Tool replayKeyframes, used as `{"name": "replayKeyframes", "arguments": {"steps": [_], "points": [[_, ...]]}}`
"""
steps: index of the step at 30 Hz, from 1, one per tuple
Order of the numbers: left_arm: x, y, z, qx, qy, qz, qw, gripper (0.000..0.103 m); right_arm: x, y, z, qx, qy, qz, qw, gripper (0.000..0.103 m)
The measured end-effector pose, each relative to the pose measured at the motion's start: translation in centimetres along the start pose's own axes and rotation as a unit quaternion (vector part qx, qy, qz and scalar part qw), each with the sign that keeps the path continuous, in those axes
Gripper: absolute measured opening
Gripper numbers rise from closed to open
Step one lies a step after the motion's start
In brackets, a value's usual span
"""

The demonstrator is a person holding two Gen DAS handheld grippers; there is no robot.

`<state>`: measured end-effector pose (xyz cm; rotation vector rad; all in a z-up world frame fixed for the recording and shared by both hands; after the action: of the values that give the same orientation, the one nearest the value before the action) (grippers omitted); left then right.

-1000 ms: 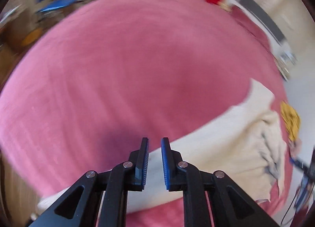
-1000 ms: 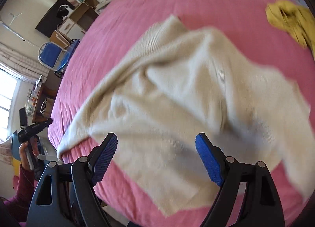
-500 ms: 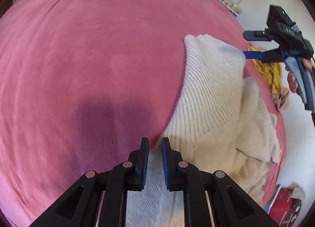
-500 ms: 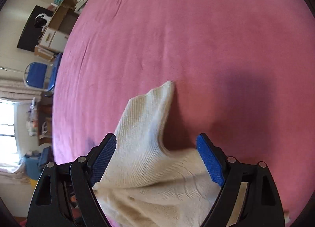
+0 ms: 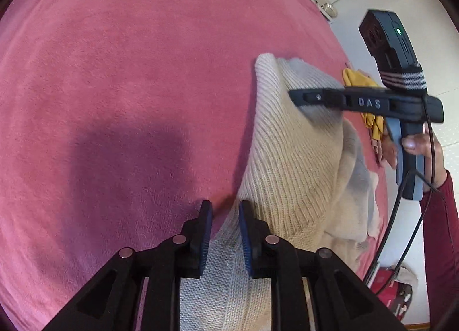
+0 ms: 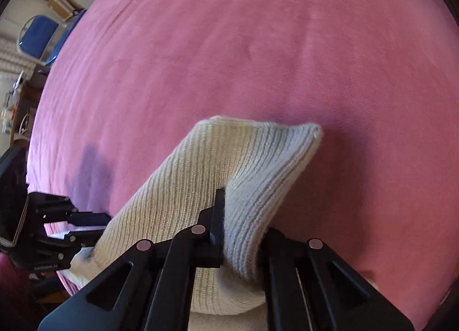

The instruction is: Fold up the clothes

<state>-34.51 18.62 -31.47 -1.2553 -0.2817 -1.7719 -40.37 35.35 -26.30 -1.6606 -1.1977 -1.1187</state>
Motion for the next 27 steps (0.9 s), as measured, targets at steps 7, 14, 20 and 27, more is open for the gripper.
{"name": "replayKeyframes", "arguments": {"steps": [7,14,20,27], "points": [[-0.2,1.3,0.8,-0.001,0.065,0.017,0.9977,0.020,3.5,2.7,-0.8,0.008,-0.107,0.031,0.994,0.004],[1.5,2.2,0.3,0.005,0.122,0.017,0.9924,0.031,3.9,2.5,-0.1,-0.004,-0.113,0.016,0.993,0.005],[2.8,1.1,0.3,-0.035,0.149,-0.026,0.9878,0.038,4.2,2.7,1.5,-0.010,-0.115,0.003,0.993,0.005],[2.1,1.4,-0.5,-0.130,0.082,-0.079,0.9850,0.038,3.6,2.6,1.3,-0.016,-0.120,-0.008,0.993,0.009]]}}
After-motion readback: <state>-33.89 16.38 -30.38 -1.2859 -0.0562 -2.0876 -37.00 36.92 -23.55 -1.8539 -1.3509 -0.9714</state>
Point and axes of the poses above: each gripper's, at about its wrist camera, not at the fingertips, and x roughly against the way its jaws point, z to its right, y to its underside, the point moved 5 cm from there along -x, roughly the way its jaws point, and after that the axes turned 11 degrees about -x, right-handed, at the moved point
